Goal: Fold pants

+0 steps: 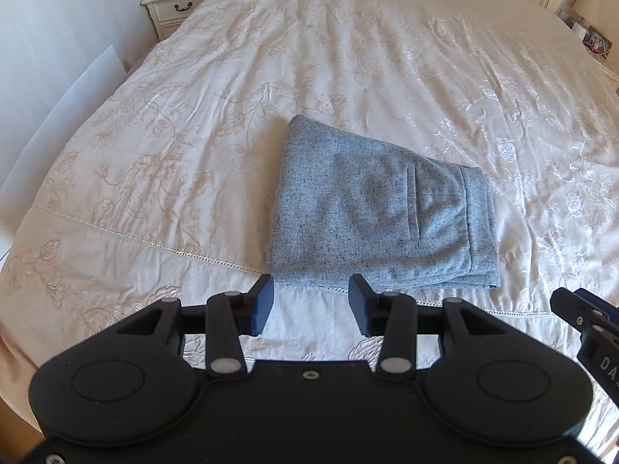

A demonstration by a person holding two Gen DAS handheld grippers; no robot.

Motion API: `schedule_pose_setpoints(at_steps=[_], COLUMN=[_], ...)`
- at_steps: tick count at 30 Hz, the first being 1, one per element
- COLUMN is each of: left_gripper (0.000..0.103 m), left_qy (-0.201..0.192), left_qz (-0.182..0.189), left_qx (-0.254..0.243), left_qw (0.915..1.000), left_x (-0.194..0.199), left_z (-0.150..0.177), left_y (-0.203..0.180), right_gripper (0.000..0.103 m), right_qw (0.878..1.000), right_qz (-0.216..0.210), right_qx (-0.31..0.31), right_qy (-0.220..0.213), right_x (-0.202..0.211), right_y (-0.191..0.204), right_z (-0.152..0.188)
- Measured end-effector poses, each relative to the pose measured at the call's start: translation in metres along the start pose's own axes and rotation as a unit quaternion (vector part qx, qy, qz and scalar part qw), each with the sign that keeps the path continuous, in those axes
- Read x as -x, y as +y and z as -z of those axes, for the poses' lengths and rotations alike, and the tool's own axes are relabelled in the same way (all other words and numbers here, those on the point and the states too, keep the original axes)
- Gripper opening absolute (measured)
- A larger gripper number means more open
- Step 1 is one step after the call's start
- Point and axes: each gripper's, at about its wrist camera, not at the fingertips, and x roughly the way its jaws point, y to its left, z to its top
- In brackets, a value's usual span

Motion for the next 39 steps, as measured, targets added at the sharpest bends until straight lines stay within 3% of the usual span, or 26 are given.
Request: schedule_pose_setpoints(at_steps=[16,39], left_gripper=[0.054,0.054], left_qy=[-0.034,-0.043], left_qz=[-0.005,-0.009], left_qx=[-0.015,-0.022], left_qw=[0.9993,0.9988], left_x=[0.039,0.050], left_z=[0.026,0.034], left_y=[-0.009,-0.012], right_gripper=[0.026,0.026], right_qw=[1.000,1.000], right_qz=[-0.005,-0.012], right_qx=[0.007,0.010], right_qy=[-0.023,-0.027], right_x=[0.048,0.058], right_y=[0.001,0.001], right_z=[0.014,0.019])
